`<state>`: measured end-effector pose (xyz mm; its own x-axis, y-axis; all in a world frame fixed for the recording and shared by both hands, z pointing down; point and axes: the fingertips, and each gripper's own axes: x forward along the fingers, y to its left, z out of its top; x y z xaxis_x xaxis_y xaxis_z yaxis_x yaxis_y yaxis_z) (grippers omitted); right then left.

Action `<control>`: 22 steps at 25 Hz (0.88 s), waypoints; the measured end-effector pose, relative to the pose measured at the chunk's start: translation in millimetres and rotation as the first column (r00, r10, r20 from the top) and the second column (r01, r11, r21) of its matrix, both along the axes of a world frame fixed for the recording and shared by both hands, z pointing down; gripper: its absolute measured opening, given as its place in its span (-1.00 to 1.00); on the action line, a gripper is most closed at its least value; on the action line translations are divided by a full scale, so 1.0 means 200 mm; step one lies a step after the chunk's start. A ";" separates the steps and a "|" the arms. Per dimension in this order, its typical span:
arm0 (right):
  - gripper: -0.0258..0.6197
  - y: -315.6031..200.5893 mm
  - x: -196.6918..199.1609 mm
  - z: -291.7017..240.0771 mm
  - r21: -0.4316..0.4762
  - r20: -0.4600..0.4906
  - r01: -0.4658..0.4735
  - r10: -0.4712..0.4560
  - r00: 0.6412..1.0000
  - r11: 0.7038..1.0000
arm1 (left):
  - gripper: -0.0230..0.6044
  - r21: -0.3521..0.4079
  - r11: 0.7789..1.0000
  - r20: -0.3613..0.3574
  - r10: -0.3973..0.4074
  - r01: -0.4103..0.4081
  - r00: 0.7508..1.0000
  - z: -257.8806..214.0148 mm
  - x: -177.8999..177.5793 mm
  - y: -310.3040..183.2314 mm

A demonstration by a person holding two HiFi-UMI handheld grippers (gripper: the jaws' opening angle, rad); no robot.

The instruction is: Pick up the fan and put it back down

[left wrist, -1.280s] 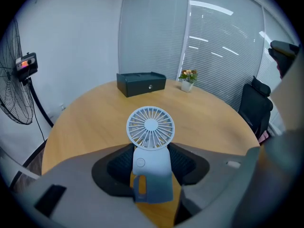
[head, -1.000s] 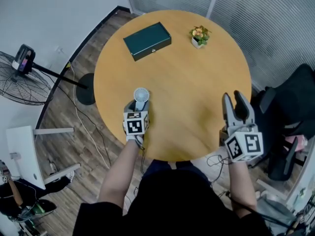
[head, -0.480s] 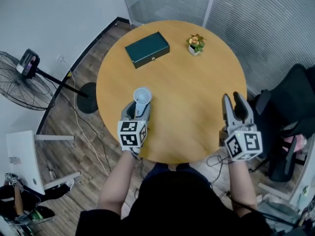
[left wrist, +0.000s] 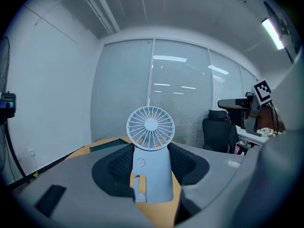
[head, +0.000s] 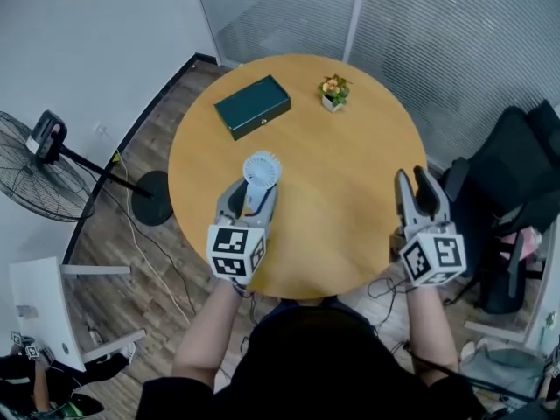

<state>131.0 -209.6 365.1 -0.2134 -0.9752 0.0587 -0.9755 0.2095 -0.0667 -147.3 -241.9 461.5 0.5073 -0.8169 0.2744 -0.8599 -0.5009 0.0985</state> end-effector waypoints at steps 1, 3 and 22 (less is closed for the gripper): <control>-0.44 0.01 0.01 -0.01 0.003 -0.001 -0.011 0.011 1.000 1.000 | -0.24 0.012 1.000 0.000 0.015 -0.015 1.000 -0.02 0.02 0.00; -0.44 0.04 0.03 -0.02 0.008 -0.002 -0.036 0.036 0.999 0.999 | -0.24 0.033 0.998 0.003 0.047 -0.047 0.999 -0.06 0.05 0.00; -0.45 0.23 0.49 0.11 -0.037 0.016 -0.285 0.286 0.958 0.958 | -0.24 0.037 0.948 0.024 0.315 -0.316 0.949 -0.03 0.62 -0.09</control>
<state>229.8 -164.5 387.4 0.0719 -0.9932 0.0913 -0.9927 -0.0802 -0.0900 -23.0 -259.4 455.8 0.7361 -0.6264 0.2565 -0.6589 -0.7499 0.0594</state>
